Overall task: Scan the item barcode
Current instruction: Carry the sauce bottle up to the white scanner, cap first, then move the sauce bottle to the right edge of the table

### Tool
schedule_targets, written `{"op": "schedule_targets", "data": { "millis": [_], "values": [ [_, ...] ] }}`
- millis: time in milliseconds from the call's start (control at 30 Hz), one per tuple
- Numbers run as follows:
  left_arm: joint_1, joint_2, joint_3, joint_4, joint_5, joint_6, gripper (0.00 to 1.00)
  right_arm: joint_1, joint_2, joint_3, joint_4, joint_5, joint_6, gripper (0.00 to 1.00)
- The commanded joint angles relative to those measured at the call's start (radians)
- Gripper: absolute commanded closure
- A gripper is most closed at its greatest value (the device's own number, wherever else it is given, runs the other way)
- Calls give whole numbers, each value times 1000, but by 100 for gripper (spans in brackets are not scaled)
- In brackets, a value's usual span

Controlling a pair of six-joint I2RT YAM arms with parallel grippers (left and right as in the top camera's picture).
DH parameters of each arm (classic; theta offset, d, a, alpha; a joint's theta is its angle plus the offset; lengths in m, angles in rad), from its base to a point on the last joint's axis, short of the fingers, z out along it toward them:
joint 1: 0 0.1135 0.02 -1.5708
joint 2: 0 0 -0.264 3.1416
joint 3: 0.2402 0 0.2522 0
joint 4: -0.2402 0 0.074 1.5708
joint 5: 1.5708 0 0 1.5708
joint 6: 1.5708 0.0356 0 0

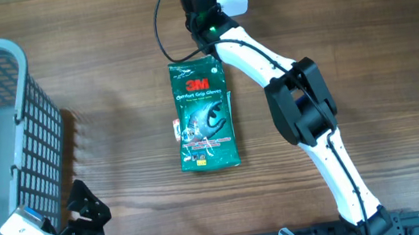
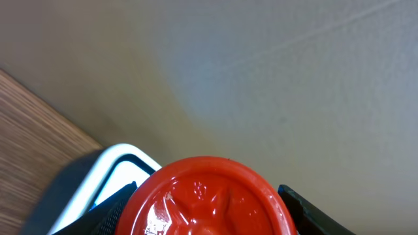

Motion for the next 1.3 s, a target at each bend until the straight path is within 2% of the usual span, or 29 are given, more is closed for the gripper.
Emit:
{"op": "schedule_targets", "data": {
  "millis": [0, 100, 200, 333, 400, 533, 733, 833, 933, 967, 1033, 1133, 1267],
  "values": [
    [6, -6, 0, 2, -6, 8, 0, -3, -12, 31, 25, 69, -90, 49],
    [6, -6, 0, 2, -6, 8, 0, -27, -50, 31, -46, 93, 19, 52],
    [6, -6, 0, 2, -6, 8, 0, -100, -119, 31, -233, 91, 163, 51],
    [6, -6, 0, 2, -6, 8, 0, -265, -159, 31, -394, 134, 260, 54],
    [6, -6, 0, 2, -6, 8, 0, -408, -160, 29, -538, 147, 365, 54],
    [6, -6, 0, 2, -6, 8, 0, -591, -159, 28, -745, 71, 539, 56],
    [6, -6, 0, 2, -6, 8, 0, -841, -157, 28, -858, -65, 645, 56],
    [6, -6, 0, 2, -6, 8, 0, -946, -145, 28, -887, -163, 734, 49],
    [6, -6, 0, 2, -6, 8, 0, -995, -146, 28, -912, -278, 845, 29],
    [6, -6, 0, 2, -6, 8, 0, -1000, -146, 28, -916, -288, 872, 14],
    [6, -6, 0, 2, -6, 8, 0, -1001, -150, 28, -917, -288, 940, 0],
    [6, -6, 0, 2, -6, 8, 0, -994, -178, 31, -929, -320, 1007, 0],
    [6, -6, 0, 2, -6, 8, 0, -969, -315, 31, -960, -522, 1136, 0]
  ]
}}
